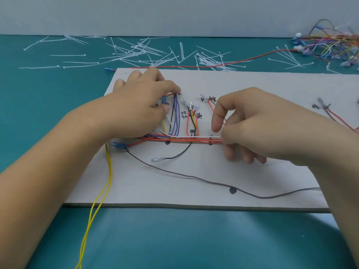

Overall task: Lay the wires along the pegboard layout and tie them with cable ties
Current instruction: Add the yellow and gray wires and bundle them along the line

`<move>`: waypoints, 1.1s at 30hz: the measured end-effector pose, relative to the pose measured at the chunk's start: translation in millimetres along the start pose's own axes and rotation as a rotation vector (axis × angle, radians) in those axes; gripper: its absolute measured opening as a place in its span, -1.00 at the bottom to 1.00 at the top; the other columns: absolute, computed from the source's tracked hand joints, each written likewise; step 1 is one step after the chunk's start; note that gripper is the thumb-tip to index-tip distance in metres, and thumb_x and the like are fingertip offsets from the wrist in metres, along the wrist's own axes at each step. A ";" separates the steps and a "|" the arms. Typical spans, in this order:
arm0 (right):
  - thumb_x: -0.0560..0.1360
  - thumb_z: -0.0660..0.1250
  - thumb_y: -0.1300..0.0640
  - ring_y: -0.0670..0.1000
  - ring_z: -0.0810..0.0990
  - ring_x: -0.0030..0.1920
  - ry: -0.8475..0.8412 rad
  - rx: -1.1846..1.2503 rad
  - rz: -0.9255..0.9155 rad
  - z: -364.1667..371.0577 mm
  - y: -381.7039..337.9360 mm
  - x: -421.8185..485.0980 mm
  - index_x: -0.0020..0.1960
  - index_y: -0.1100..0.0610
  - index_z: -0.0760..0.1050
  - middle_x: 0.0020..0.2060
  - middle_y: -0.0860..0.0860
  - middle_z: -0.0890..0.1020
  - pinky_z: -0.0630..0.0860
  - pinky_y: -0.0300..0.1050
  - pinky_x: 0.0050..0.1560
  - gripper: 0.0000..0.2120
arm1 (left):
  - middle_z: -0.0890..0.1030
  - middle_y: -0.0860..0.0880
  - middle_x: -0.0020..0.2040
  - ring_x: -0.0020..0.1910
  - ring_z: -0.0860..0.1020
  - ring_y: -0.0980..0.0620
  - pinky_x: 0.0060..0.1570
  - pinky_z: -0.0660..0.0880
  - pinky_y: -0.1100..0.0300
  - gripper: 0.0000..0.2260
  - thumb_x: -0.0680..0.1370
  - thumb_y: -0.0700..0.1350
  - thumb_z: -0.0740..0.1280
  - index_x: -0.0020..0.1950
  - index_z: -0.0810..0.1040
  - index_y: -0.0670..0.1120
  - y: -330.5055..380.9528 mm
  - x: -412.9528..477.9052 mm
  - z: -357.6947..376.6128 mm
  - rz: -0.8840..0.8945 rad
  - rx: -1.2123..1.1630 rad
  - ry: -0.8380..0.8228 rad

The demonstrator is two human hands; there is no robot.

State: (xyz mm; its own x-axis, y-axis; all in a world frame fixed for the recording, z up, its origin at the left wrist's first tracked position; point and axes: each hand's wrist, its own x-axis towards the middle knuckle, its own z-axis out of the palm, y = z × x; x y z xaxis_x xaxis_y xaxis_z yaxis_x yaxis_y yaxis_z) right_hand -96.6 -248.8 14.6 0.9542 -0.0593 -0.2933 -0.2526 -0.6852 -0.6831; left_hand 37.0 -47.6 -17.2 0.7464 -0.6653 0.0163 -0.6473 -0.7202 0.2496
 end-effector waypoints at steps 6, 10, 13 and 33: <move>0.50 0.30 0.28 0.04 0.60 -0.54 -0.001 -0.055 0.036 -7.5 3.8 -0.5 -0.05 0.05 0.46 -0.42 0.09 0.70 0.43 -0.18 -0.56 -0.86 | 0.32 0.12 0.27 0.23 0.24 0.01 0.16 0.12 0.05 -0.63 0.70 0.00 0.19 0.50 0.33 0.27 0.7 -3.4 -0.6 -0.010 -0.041 -0.040; 0.55 0.40 0.10 -0.01 0.56 -0.59 0.003 -0.156 0.086 -9.2 3.7 -3.3 -0.07 0.00 0.43 -0.43 0.03 0.70 0.38 -0.21 -0.58 -0.87 | 0.29 0.12 0.38 0.31 0.23 0.03 0.21 0.13 0.04 -0.52 0.68 0.03 0.22 0.59 0.23 0.24 3.6 -10.1 -4.2 0.013 -0.049 -0.026; 0.48 0.50 0.00 -0.03 0.48 -0.66 0.092 -0.202 0.066 -14.9 4.7 -5.4 -0.16 0.04 0.45 -0.50 0.04 0.66 0.33 -0.26 -0.63 -0.76 | 0.37 0.14 0.32 0.28 0.28 0.06 0.33 0.26 -0.04 -0.57 0.65 0.07 0.25 0.52 0.32 0.21 7.0 -18.2 -10.6 0.040 -0.132 -0.005; 0.43 0.49 0.20 0.03 0.64 -0.52 -0.063 -0.141 -0.004 -46.8 22.7 -9.5 -0.27 0.09 0.68 -0.44 0.11 0.67 0.49 -0.18 -0.55 -0.89 | 0.64 0.13 -0.21 -0.22 0.60 0.09 -0.16 0.57 0.04 -0.94 0.50 -0.04 0.50 -0.16 0.67 0.07 43.1 -22.5 -6.1 0.305 -0.323 -0.063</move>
State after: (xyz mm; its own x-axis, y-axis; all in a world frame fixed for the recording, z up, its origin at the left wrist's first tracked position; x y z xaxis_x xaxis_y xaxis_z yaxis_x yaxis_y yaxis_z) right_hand -103.9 -297.8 33.2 0.9421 -0.0142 -0.3350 -0.2197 -0.7809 -0.5848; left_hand -6.8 -62.4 -0.8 0.5114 -0.8556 0.0799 -0.7478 -0.3973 0.5319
